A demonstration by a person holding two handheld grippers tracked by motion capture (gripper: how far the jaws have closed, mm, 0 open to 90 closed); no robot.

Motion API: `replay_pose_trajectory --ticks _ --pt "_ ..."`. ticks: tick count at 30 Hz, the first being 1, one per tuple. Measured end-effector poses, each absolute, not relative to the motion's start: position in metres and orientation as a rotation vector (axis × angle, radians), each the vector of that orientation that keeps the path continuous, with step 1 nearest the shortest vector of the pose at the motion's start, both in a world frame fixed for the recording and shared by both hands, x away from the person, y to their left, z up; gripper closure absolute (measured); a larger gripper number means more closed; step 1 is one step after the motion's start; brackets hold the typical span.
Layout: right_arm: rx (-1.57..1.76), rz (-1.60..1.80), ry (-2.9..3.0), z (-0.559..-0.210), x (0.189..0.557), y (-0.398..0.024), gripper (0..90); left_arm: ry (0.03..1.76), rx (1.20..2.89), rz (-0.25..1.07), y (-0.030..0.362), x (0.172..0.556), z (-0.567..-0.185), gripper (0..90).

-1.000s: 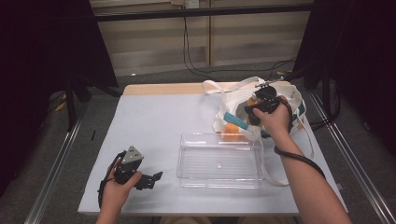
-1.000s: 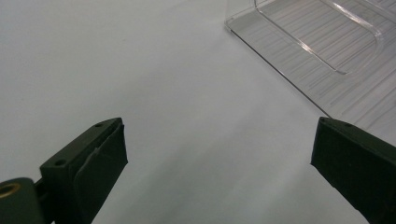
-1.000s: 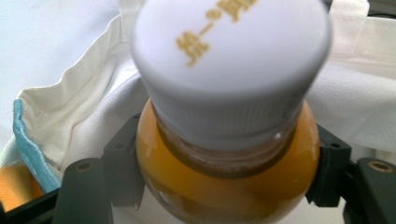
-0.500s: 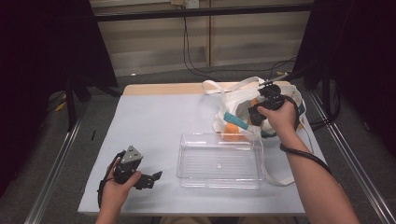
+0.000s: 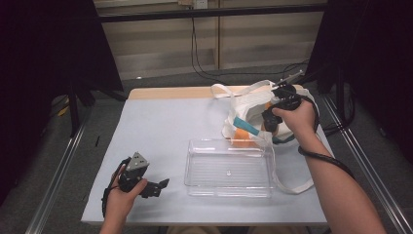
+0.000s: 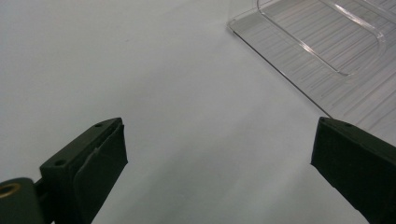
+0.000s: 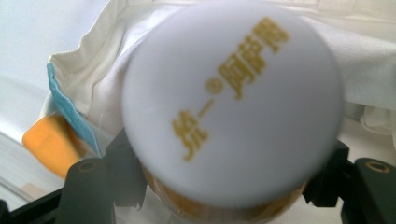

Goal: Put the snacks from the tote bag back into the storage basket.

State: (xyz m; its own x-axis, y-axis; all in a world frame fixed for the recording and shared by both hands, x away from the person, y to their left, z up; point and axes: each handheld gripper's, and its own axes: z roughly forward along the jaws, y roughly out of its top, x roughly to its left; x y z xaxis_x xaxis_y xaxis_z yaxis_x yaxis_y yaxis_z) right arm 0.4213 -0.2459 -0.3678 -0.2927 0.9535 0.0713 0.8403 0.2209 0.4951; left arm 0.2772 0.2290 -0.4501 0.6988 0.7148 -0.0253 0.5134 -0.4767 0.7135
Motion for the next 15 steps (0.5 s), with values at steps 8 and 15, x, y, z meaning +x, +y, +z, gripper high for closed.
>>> replay_pose_trajectory --ticks 8,15 --pt "1.742 0.633 2.288 -0.356 0.420 -0.250 30.6 0.934 2.179 0.357 0.229 0.277 -0.450 3.3" --pt "1.751 0.599 2.310 -0.342 0.417 -0.252 30.6 0.934 2.173 0.355 0.229 0.277 -0.449 3.3"
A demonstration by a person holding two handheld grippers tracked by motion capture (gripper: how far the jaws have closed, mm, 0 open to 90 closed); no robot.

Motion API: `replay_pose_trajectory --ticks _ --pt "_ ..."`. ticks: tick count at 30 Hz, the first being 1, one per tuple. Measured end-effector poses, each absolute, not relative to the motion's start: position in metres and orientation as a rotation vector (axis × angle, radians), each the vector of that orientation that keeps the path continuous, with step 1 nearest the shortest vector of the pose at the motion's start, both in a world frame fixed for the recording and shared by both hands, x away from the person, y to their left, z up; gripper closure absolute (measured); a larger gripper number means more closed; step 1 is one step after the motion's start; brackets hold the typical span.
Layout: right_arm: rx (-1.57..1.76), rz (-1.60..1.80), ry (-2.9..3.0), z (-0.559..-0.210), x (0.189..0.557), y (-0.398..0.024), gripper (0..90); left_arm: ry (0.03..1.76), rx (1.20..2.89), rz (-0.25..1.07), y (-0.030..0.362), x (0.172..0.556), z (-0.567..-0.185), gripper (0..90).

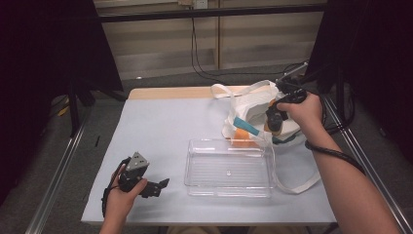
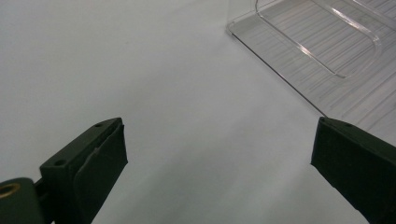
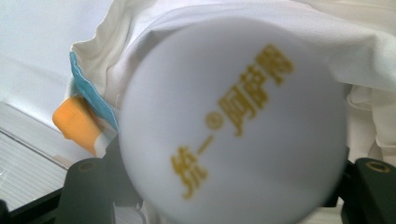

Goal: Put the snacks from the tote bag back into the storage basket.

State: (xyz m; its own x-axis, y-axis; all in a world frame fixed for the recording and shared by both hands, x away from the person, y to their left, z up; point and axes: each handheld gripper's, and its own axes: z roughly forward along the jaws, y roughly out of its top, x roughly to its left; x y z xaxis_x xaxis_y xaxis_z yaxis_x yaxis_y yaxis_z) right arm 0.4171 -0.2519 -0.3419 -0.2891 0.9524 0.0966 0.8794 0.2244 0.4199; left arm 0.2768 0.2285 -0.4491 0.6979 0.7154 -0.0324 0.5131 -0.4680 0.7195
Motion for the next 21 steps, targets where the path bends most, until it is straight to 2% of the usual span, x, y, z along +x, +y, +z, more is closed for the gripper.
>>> replay_pose_trajectory --ticks 21 --pt "1.749 0.591 2.333 -0.310 0.410 -0.259 30.5 0.942 2.155 0.363 0.227 0.276 -0.448 3.3"
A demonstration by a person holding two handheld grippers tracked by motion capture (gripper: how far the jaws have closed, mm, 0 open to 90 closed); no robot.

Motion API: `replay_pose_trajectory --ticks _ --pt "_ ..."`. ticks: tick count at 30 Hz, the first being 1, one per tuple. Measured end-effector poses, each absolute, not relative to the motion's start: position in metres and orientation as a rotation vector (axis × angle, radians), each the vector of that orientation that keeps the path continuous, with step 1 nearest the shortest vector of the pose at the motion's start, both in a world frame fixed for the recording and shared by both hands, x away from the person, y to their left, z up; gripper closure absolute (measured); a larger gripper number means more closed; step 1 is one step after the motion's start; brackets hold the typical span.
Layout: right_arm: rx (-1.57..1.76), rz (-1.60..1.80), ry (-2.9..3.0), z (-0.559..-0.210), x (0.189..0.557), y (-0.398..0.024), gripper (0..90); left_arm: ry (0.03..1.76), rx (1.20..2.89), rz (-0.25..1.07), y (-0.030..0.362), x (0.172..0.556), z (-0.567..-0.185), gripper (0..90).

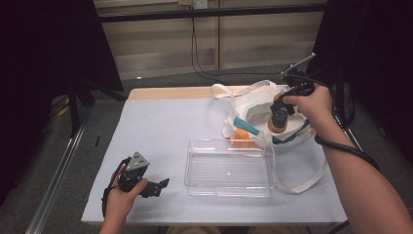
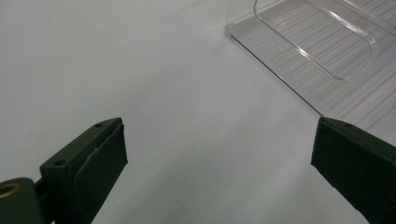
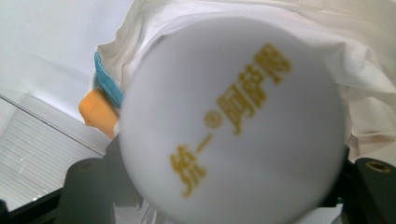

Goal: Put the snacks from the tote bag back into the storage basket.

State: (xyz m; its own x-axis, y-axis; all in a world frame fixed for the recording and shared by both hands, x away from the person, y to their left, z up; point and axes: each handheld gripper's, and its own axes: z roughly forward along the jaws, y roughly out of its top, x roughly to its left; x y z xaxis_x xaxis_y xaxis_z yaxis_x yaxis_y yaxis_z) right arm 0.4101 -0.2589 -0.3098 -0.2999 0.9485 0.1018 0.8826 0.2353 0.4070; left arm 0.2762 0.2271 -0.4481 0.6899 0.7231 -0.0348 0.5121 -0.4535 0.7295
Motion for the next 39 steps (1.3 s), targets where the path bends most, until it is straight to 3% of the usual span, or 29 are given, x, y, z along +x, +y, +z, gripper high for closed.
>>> replay_pose_trajectory --ticks 39 --pt "1.750 0.576 2.424 -0.287 0.400 -0.259 30.4 0.924 2.155 0.361 0.226 0.276 -0.447 3.3"
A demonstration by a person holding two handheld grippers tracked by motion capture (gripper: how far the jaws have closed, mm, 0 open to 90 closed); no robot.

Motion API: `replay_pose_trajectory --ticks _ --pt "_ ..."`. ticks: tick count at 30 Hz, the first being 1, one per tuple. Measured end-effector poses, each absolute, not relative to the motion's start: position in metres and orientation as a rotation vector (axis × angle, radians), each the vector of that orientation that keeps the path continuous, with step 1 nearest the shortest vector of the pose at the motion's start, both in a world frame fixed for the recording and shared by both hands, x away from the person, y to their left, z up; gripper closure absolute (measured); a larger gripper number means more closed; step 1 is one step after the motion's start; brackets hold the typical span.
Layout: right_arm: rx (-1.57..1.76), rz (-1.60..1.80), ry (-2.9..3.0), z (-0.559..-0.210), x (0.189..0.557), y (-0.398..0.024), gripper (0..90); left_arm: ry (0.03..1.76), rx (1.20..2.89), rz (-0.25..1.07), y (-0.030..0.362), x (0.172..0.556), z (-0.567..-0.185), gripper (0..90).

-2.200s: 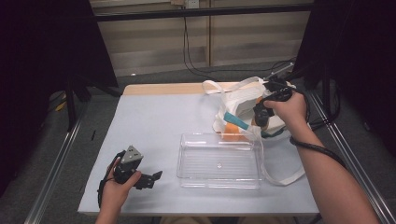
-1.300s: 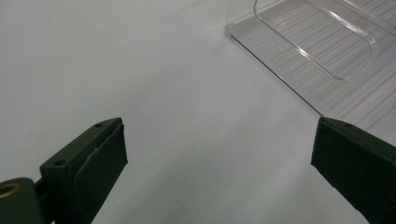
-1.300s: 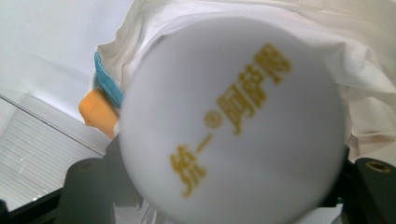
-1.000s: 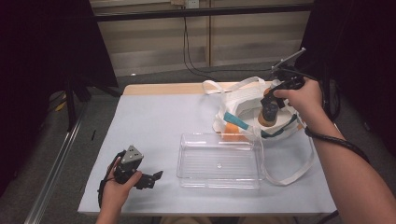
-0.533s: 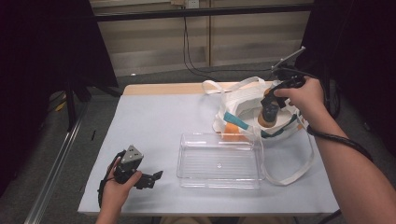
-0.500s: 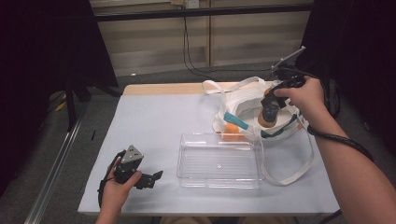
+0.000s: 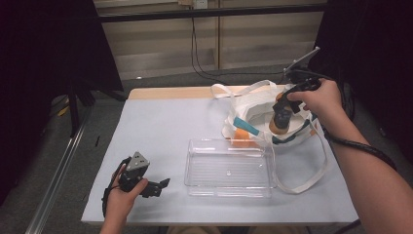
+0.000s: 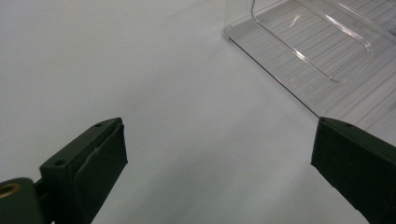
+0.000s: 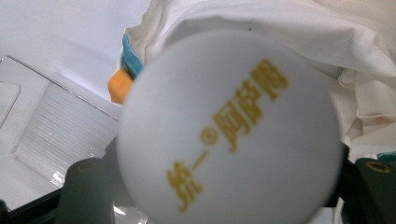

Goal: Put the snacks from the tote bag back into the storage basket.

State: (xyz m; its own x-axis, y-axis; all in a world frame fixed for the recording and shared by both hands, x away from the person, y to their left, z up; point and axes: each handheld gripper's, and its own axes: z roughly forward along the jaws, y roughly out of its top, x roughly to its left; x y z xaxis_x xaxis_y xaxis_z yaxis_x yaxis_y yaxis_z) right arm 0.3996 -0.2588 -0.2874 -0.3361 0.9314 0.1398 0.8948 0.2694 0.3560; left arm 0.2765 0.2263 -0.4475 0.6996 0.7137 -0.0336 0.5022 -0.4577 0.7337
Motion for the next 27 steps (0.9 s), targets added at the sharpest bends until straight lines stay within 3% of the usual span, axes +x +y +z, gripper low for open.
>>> replay_pose_trajectory --ticks 27 --pt "1.645 0.584 2.504 -0.267 0.381 -0.242 30.4 0.932 2.159 0.365 0.226 0.275 -0.445 3.2"
